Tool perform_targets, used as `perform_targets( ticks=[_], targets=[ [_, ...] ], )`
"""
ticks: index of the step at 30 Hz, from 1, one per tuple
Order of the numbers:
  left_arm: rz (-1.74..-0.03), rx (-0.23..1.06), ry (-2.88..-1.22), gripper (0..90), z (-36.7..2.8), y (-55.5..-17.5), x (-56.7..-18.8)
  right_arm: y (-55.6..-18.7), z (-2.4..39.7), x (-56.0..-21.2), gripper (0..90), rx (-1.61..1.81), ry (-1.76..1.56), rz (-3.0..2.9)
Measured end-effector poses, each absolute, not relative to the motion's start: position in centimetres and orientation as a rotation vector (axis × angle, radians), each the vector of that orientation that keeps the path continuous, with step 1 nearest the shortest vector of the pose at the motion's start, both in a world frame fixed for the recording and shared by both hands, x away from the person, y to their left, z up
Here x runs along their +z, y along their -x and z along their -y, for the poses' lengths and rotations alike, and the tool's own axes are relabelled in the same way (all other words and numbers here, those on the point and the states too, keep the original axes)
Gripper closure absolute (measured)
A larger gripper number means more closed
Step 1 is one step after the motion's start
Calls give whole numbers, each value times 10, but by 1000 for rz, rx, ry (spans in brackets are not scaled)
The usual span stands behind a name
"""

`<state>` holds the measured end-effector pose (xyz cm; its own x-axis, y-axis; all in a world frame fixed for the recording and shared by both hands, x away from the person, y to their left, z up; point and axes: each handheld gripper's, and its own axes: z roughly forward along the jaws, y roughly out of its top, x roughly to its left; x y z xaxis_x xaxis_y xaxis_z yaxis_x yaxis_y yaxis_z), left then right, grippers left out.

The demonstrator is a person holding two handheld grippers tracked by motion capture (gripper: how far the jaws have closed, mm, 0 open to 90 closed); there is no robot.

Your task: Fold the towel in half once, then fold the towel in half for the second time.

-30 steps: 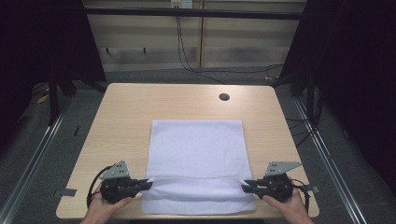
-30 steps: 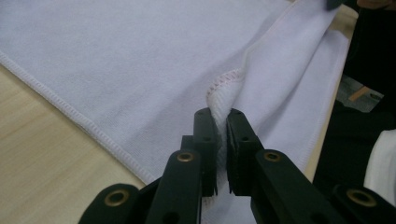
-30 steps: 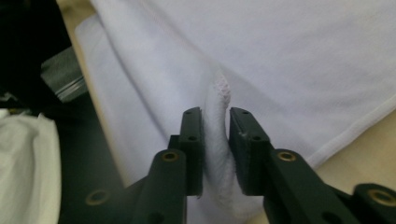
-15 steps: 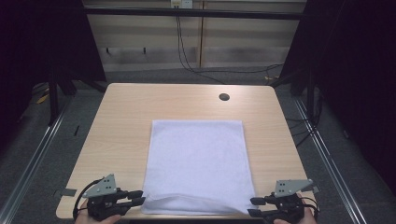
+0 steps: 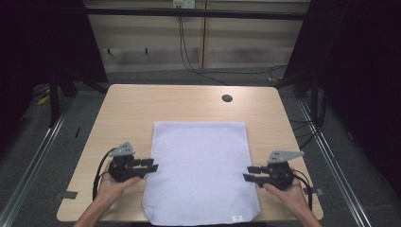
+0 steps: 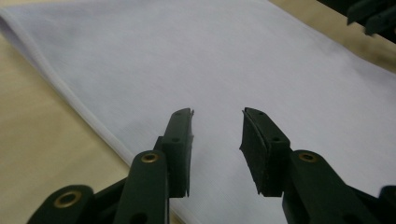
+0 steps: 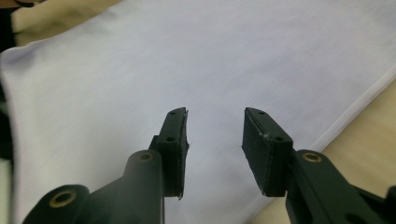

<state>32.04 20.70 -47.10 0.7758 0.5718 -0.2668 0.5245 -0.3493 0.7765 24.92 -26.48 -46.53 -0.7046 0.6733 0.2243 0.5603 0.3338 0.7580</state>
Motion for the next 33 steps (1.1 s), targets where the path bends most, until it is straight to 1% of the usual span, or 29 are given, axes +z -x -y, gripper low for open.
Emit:
perform_targets(
  ticks=[2,3,4,5,6,8,10,12,13,15,17,20,23,27,30,31,33],
  targets=[
    [-853,96,-2033,616,-201,-339,-475,-270,259,-468,603,1287,-1166,-2432],
    [-877,62,-2007,608,-199,-348,-480,-281,257,-470,596,1289,-1180,-2433],
    [-889,55,-2015,606,-198,-353,-483,-293,253,-474,591,1273,-1198,-2435],
    [-894,85,-2043,601,-196,-357,-486,-299,250,-476,588,1250,-1214,-2432],
    [-901,107,-2063,599,-194,-361,-489,-306,246,-480,584,1229,-1218,-2433],
    [-925,102,-2052,603,-194,-365,-495,-319,240,-487,572,1189,-1230,-2442],
    [-925,108,-2088,603,-191,-365,-499,-327,235,-495,568,1166,-1246,-2435],
    [-905,155,-2111,605,-188,-361,-503,-331,232,-501,557,1137,-1253,-2444],
    [-899,168,-2115,605,-187,-358,-503,-330,232,-502,548,1143,-1253,-2439],
    [-899,152,-2114,604,-188,-355,-503,-327,232,-501,532,1153,-1274,-2439],
    [-866,165,-2120,611,-190,-350,-504,-322,233,-502,534,1148,-1262,-2438],
    [-860,122,-2125,628,-193,-339,-503,-313,233,-500,539,1126,-1254,-2468],
    [-833,124,-2144,628,-195,-326,-502,-302,231,-497,540,1104,-1236,-2507],
    [-820,77,-2167,625,-199,-307,-499,-284,229,-496,541,1109,-1214,-2545],
    [-827,9,-2172,607,-203,-293,-497,-267,229,-494,541,1106,-1198,-2583],
    [-819,-7,-2181,587,-204,-288,-496,-262,229,-494,540,1111,-1184,-2597],
    [-802,2,-2203,591,-205,-279,-494,-251,230,-494,540,1138,-1177,-2615]
  ],
)
